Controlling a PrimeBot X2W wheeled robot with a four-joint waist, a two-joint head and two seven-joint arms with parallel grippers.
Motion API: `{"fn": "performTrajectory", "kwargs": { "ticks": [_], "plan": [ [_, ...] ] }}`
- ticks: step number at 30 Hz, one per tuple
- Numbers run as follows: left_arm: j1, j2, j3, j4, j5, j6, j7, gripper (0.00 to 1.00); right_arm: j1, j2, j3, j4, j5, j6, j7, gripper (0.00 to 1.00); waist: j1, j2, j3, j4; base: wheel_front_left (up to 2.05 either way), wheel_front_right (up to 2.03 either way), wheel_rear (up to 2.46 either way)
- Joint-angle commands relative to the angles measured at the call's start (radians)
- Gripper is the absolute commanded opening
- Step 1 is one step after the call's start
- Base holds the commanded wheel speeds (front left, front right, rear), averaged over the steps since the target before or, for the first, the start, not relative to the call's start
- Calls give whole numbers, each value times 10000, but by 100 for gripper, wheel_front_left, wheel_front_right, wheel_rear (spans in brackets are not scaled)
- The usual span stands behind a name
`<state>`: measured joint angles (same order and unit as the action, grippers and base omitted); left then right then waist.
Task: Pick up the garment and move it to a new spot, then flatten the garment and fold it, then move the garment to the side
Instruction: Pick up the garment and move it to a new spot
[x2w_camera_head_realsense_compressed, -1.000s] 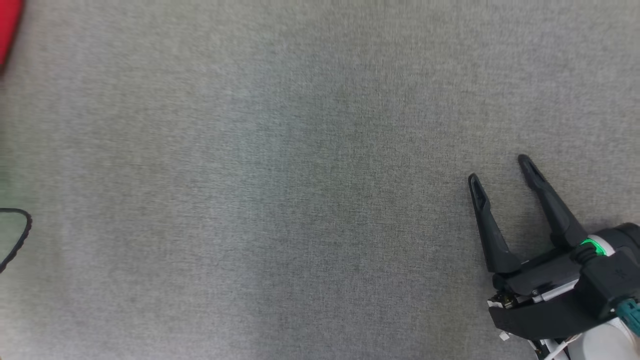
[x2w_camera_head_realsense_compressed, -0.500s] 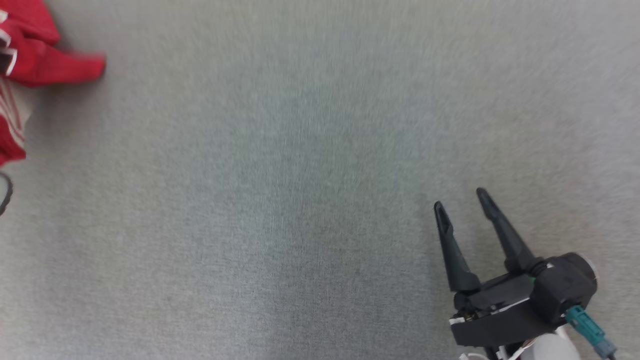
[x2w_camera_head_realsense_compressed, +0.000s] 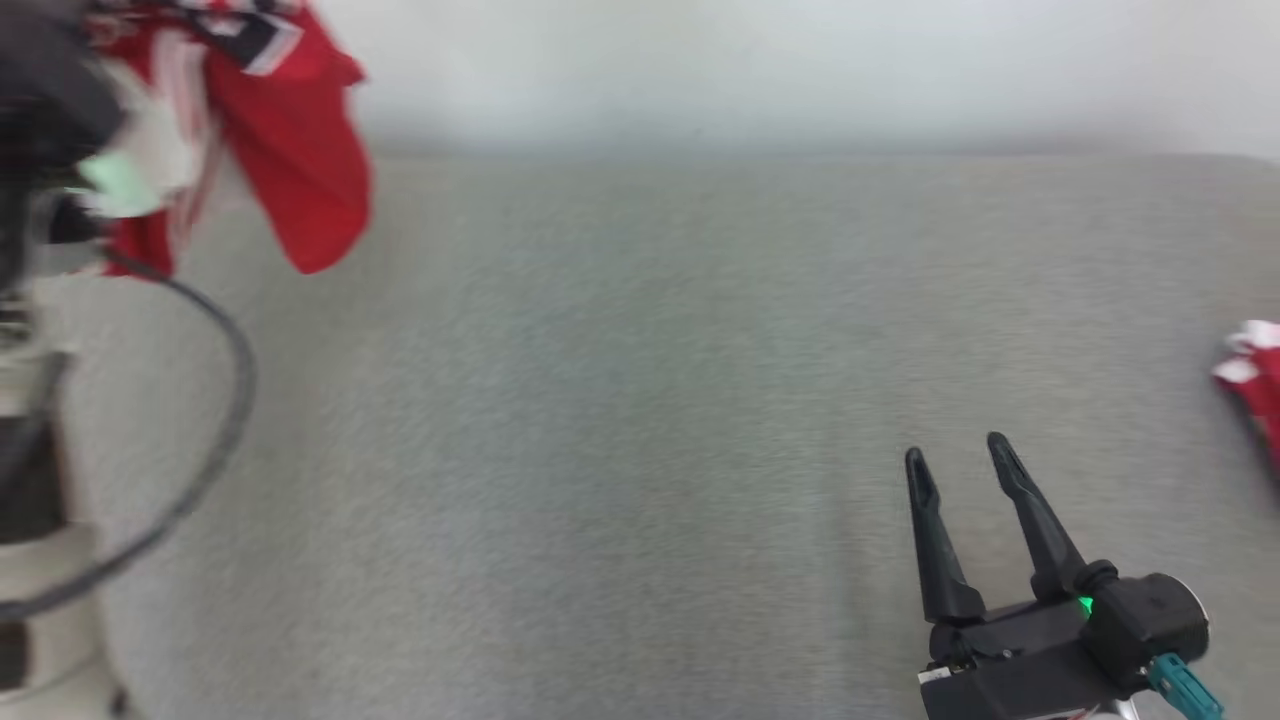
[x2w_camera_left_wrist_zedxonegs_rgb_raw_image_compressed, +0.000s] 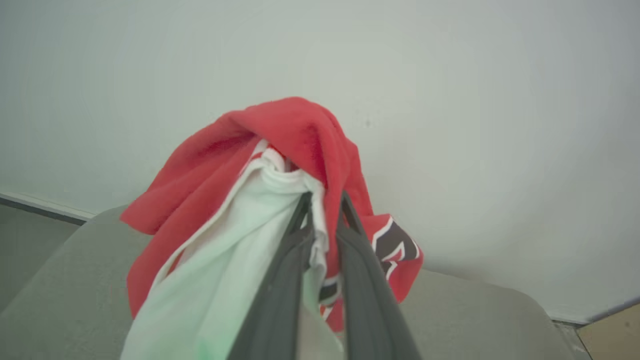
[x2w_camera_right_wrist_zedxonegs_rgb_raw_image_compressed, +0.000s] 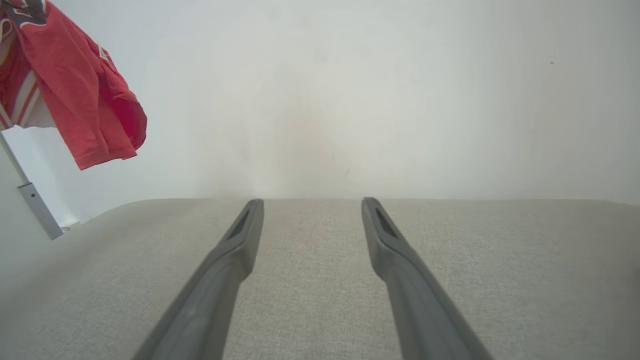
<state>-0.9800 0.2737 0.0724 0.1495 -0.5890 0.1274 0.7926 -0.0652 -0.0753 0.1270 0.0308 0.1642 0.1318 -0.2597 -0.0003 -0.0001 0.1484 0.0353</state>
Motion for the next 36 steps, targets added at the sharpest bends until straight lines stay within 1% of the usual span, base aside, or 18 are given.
{"fn": "performTrajectory", "kwargs": {
  "ticks": [1,4,7,10,14,16,22,24,26,29,32,33,34,35,36],
  "plan": [
    [182,-257,-185,-208,-115,-83,67,0,241,57,-108,-35,-87,-27,-32,100,3,1,-1009,-1335,0,0,0],
    [413,-735,-514,-402,-402,-185,274,0,404,112,-273,-59,-69,-27,-41,100,3,1,-1203,-1855,0,0,0],
    [678,-1074,-782,-577,-547,-205,338,0,516,157,-267,-119,-27,-27,-43,100,3,1,-1291,-2346,0,0,0],
    [1085,-1387,-1079,-611,-569,-284,235,0,621,183,-249,-160,-9,-27,-47,100,3,1,-1369,-2755,0,0,0],
    [2025,-1793,-1356,-479,-701,-358,-198,0,713,199,-288,-197,1,-27,-49,100,3,1,-1456,-3243,0,0,0],
    [2294,-1865,-1404,-437,-751,-354,-339,0,728,200,-291,-206,-2,-27,-51,100,3,1,-1454,-3355,0,0,0],
    [3911,-2126,-1781,337,-772,-438,-1621,0,780,214,-195,-322,-15,-27,28,100,3,1,-1327,-3916,0,0,0],
    [4371,-2147,-1990,800,-622,-476,-2131,0,761,216,-131,-351,-1,-27,46,100,3,1,-1257,-4043,0,0,0],
    [4776,-2172,-2139,1319,-694,-420,-2650,0,729,217,-86,-362,18,-27,73,100,3,1,-1167,-4153,0,0,0],
    [5204,-2216,-2278,2168,-727,-371,-3728,0,641,222,70,-368,26,-27,92,100,3,1,-1057,-4314,0,0,0],
    [5455,-2229,-2524,3065,-627,-446,-4633,0,600,180,137,-340,40,-27,116,100,3,1,-1043,-4421,0,0,0],
    [5451,-2228,-2644,3295,-547,-492,-4910,3,597,156,129,-324,44,-27,126,100,3,1,-1049,-4431,0,0,0],
    [5448,-2234,-2793,3543,-450,-538,-5169,46,600,140,127,-314,46,-27,135,100,3,1,-1068,-4429,0,0,0],
    [5445,-2233,-2905,3740,-388,-588,-5426,100,615,127,104,-310,39,-27,150,100,3,1,-1087,-4417,0,0,0],
    [5417,-2231,-3006,3919,-332,-662,-5716,100,650,112,69,-306,30,-27,165,100,3,1,-1113,-4385,0,0,0]
  ]
}}
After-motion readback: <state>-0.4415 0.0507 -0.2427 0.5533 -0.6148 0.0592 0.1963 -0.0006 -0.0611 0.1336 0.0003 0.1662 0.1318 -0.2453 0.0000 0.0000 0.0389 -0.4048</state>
